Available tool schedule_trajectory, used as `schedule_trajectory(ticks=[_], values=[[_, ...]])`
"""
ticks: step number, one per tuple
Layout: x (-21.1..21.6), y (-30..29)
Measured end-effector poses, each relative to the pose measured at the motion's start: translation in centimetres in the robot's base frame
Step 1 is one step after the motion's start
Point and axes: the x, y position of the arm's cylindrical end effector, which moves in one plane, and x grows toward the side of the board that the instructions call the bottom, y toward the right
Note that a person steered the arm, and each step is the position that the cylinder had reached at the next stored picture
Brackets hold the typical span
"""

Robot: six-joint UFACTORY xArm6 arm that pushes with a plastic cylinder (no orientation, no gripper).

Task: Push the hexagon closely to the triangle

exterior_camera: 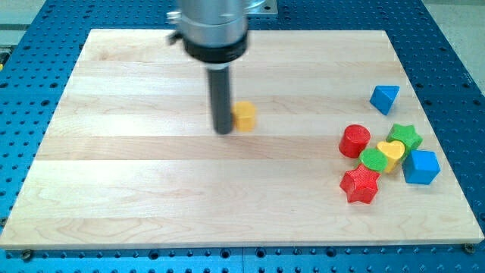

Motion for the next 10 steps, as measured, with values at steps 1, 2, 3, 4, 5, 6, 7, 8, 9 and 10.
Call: schedule_trajectory(ticks=[1, 2, 3, 4, 5, 6, 7, 8, 9, 10], values=[[-1.1, 6.3], [-1.1, 7.3], [-1.1, 7.9], [-1.7, 10.6], [-2.4, 7.6], [-3.6, 7.6], [-4.6, 8.6], [-6.0, 13.2], [-6.0, 15.1], [-6.0, 15.2]])
